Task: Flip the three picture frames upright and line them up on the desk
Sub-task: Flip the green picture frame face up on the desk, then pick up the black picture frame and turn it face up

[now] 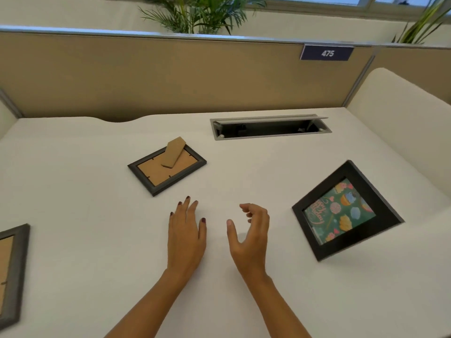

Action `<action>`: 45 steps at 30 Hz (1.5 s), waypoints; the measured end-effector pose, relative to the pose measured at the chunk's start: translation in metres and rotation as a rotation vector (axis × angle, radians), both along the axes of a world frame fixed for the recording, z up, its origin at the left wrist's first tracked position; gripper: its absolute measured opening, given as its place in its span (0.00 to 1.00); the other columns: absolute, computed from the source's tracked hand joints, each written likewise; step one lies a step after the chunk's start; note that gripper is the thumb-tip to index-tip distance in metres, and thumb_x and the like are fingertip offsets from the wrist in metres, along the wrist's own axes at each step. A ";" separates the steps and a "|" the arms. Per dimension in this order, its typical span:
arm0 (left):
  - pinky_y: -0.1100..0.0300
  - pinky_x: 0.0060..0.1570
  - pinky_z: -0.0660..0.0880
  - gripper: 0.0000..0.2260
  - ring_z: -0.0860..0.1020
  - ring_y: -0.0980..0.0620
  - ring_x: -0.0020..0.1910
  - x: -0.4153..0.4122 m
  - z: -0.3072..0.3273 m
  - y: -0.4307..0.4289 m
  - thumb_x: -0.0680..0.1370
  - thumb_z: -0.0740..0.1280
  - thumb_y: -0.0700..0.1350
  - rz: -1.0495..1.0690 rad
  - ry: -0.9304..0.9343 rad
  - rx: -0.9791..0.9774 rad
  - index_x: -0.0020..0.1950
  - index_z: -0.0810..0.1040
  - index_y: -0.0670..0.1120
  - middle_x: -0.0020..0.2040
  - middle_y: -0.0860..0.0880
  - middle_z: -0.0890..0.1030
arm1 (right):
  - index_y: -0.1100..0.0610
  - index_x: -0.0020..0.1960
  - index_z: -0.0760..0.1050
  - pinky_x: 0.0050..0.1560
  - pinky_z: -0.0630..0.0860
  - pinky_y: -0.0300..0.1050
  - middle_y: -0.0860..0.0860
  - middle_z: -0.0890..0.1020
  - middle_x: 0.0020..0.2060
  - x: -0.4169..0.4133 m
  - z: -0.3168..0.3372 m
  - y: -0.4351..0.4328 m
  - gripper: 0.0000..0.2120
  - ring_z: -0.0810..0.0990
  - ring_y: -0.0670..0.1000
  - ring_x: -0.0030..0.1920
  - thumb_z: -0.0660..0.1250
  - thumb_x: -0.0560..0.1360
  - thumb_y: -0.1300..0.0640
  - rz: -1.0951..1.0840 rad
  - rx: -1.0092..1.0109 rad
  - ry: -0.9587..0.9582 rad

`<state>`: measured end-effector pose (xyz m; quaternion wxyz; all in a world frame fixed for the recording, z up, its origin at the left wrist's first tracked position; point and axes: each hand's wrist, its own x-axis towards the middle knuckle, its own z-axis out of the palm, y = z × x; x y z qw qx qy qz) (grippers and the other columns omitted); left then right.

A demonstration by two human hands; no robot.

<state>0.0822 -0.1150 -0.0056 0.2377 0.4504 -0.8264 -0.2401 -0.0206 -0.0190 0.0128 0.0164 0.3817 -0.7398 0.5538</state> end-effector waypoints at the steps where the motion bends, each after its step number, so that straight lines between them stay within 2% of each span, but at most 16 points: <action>1: 0.52 0.74 0.49 0.21 0.57 0.47 0.76 0.006 0.001 -0.008 0.80 0.57 0.49 0.043 0.015 0.005 0.73 0.63 0.46 0.76 0.46 0.62 | 0.53 0.61 0.69 0.56 0.73 0.33 0.50 0.76 0.57 0.001 0.000 -0.011 0.19 0.74 0.47 0.57 0.69 0.72 0.54 0.036 0.020 0.006; 4: 0.49 0.74 0.52 0.21 0.58 0.45 0.75 0.019 0.006 -0.032 0.80 0.59 0.46 0.176 0.056 0.060 0.73 0.63 0.44 0.75 0.45 0.63 | 0.53 0.63 0.70 0.57 0.70 0.28 0.49 0.74 0.59 0.002 -0.003 -0.045 0.20 0.72 0.46 0.60 0.68 0.73 0.51 0.116 0.096 0.006; 6: 0.48 0.72 0.58 0.20 0.64 0.43 0.72 0.024 0.010 -0.043 0.80 0.60 0.45 0.246 0.083 0.102 0.72 0.65 0.44 0.72 0.43 0.66 | 0.53 0.64 0.70 0.55 0.67 0.25 0.50 0.74 0.61 0.001 -0.005 -0.068 0.20 0.72 0.46 0.61 0.67 0.73 0.51 0.146 0.131 -0.029; 9: 0.56 0.62 0.67 0.20 0.71 0.44 0.65 0.030 0.017 -0.060 0.79 0.61 0.42 0.317 0.176 0.181 0.71 0.65 0.44 0.67 0.42 0.69 | 0.52 0.65 0.69 0.55 0.65 0.24 0.50 0.72 0.63 -0.004 -0.007 -0.108 0.20 0.69 0.45 0.62 0.68 0.74 0.53 0.211 0.172 -0.077; 12: 0.60 0.61 0.65 0.22 0.69 0.45 0.66 0.031 0.023 -0.078 0.79 0.61 0.41 0.345 0.229 0.248 0.73 0.62 0.43 0.68 0.42 0.67 | 0.54 0.67 0.69 0.63 0.68 0.37 0.53 0.71 0.66 -0.012 -0.006 -0.145 0.22 0.67 0.48 0.65 0.68 0.75 0.55 0.222 0.216 -0.105; 17: 0.54 0.68 0.62 0.25 0.64 0.44 0.70 0.024 0.025 -0.095 0.79 0.61 0.41 0.330 0.209 0.273 0.75 0.58 0.42 0.72 0.41 0.64 | 0.58 0.72 0.63 0.73 0.63 0.51 0.57 0.65 0.72 -0.031 -0.008 -0.189 0.27 0.60 0.56 0.74 0.67 0.76 0.54 0.191 0.320 -0.113; 22: 0.44 0.72 0.57 0.28 0.62 0.40 0.72 0.018 0.014 -0.109 0.78 0.62 0.44 0.330 0.092 0.261 0.75 0.56 0.42 0.73 0.39 0.64 | 0.58 0.74 0.60 0.75 0.59 0.55 0.57 0.63 0.74 -0.040 -0.017 -0.214 0.30 0.56 0.57 0.76 0.67 0.76 0.53 0.172 0.395 -0.114; 24: 0.46 0.74 0.49 0.29 0.57 0.41 0.75 0.015 0.012 -0.110 0.78 0.61 0.45 0.327 0.091 0.276 0.76 0.54 0.43 0.75 0.40 0.60 | 0.59 0.75 0.59 0.75 0.59 0.55 0.58 0.62 0.75 -0.039 -0.022 -0.216 0.31 0.57 0.57 0.76 0.66 0.77 0.52 0.172 0.432 -0.127; 26: 0.48 0.74 0.46 0.29 0.54 0.43 0.76 0.012 0.011 -0.109 0.78 0.62 0.45 0.339 0.129 0.275 0.77 0.53 0.44 0.76 0.41 0.59 | 0.59 0.74 0.60 0.74 0.61 0.55 0.58 0.65 0.73 -0.037 -0.026 -0.215 0.30 0.60 0.58 0.74 0.66 0.76 0.52 0.169 0.441 -0.102; 30: 0.48 0.75 0.51 0.31 0.55 0.44 0.76 0.009 0.013 -0.106 0.76 0.65 0.48 0.359 0.228 0.263 0.76 0.55 0.47 0.76 0.42 0.61 | 0.58 0.68 0.67 0.67 0.67 0.46 0.57 0.71 0.66 -0.032 -0.023 -0.210 0.24 0.67 0.55 0.67 0.68 0.75 0.55 0.133 0.370 -0.115; 33: 0.45 0.71 0.62 0.30 0.62 0.45 0.73 0.010 0.018 -0.103 0.75 0.68 0.48 0.398 0.348 0.253 0.74 0.59 0.48 0.73 0.45 0.66 | 0.56 0.67 0.69 0.61 0.66 0.40 0.55 0.71 0.63 -0.026 -0.021 -0.202 0.22 0.68 0.53 0.65 0.68 0.75 0.56 0.119 0.352 -0.138; 36: 0.57 0.60 0.68 0.28 0.68 0.52 0.63 0.011 0.031 -0.100 0.75 0.69 0.46 0.472 0.514 0.292 0.71 0.62 0.48 0.66 0.50 0.70 | 0.54 0.63 0.73 0.57 0.68 0.38 0.54 0.71 0.58 -0.019 -0.021 -0.194 0.17 0.69 0.51 0.60 0.69 0.75 0.56 0.087 0.325 -0.163; 38: 0.61 0.54 0.66 0.25 0.66 0.56 0.58 0.012 0.041 -0.099 0.75 0.69 0.46 0.515 0.604 0.361 0.69 0.63 0.48 0.62 0.53 0.68 | 0.53 0.59 0.76 0.55 0.68 0.38 0.51 0.70 0.55 -0.014 -0.020 -0.188 0.13 0.69 0.50 0.56 0.69 0.75 0.55 0.076 0.315 -0.184; 41: 0.63 0.49 0.69 0.19 0.71 0.53 0.56 0.020 0.054 -0.105 0.76 0.67 0.47 0.610 0.696 0.445 0.65 0.66 0.49 0.61 0.50 0.72 | 0.51 0.54 0.78 0.54 0.67 0.37 0.49 0.69 0.52 -0.011 -0.016 -0.182 0.08 0.68 0.48 0.54 0.68 0.75 0.56 0.072 0.303 -0.221; 43: 0.63 0.44 0.72 0.17 0.75 0.49 0.53 0.030 0.060 -0.114 0.77 0.66 0.47 0.703 0.800 0.590 0.63 0.66 0.49 0.58 0.48 0.76 | 0.51 0.52 0.78 0.54 0.69 0.38 0.49 0.69 0.51 -0.011 -0.014 -0.177 0.06 0.68 0.48 0.53 0.67 0.76 0.56 0.072 0.290 -0.247; 45: 0.58 0.45 0.77 0.16 0.78 0.47 0.51 0.040 0.067 -0.124 0.78 0.65 0.44 0.706 0.956 0.808 0.65 0.67 0.45 0.55 0.44 0.78 | 0.51 0.51 0.78 0.55 0.71 0.39 0.49 0.70 0.51 -0.011 -0.012 -0.173 0.05 0.70 0.48 0.54 0.66 0.77 0.58 0.069 0.273 -0.263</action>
